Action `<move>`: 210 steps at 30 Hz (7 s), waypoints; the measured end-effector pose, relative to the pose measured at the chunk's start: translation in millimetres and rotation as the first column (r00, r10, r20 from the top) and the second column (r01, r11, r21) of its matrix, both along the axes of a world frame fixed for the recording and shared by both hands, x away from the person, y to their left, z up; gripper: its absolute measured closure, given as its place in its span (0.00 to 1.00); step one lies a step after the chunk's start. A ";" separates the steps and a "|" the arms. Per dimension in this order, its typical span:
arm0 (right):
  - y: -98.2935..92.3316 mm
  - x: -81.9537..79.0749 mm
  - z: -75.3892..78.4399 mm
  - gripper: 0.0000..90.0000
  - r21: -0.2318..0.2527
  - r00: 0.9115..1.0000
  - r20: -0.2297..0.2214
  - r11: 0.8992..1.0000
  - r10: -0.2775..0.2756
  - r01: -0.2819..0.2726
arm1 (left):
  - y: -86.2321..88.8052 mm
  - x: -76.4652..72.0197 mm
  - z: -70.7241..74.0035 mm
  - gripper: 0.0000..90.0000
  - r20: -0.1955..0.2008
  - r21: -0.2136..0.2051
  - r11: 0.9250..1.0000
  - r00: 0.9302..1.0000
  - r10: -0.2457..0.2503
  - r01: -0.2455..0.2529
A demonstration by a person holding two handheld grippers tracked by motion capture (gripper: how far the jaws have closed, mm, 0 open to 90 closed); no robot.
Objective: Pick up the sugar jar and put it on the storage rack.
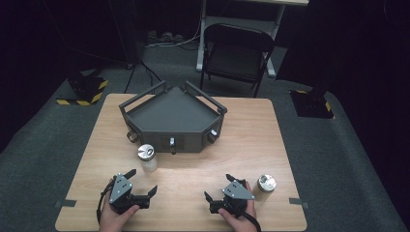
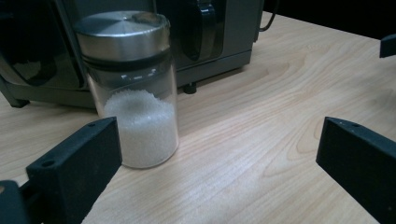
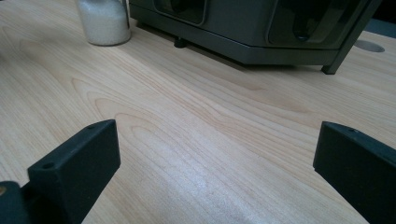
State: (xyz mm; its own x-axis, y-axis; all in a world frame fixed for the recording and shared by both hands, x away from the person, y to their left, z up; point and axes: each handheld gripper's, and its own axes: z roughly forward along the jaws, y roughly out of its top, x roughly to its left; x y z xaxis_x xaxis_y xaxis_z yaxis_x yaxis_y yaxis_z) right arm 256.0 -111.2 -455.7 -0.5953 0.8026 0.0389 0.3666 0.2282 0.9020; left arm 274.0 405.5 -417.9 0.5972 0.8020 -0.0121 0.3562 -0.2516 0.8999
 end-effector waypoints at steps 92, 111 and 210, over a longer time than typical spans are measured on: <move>-5.2 5.2 -1.0 0.01 0.030 1.000 -0.017 0.999 0.021 -0.021 | -15.5 60.5 18.0 0.39 0.055 -0.035 0.996 0.995 0.081 -0.079; -5.3 5.2 -1.0 0.01 0.030 1.000 -0.017 0.999 0.022 -0.021 | -16.4 57.7 43.5 0.39 0.086 -0.080 0.994 0.993 0.083 -0.077; -8.5 7.5 -1.6 0.01 0.031 0.998 -0.011 0.998 0.055 -0.054 | -56.3 187.4 101.2 0.39 0.104 -0.087 0.989 0.986 0.129 -0.120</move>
State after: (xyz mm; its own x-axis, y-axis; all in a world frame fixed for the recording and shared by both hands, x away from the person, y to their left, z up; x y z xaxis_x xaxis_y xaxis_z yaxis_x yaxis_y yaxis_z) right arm 263.5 -119.7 -457.3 -0.6374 0.7673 0.0705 0.3652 0.2203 0.9045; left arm 461.4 349.2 -316.8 0.4939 0.8693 -0.0197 0.2794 -0.1372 0.9503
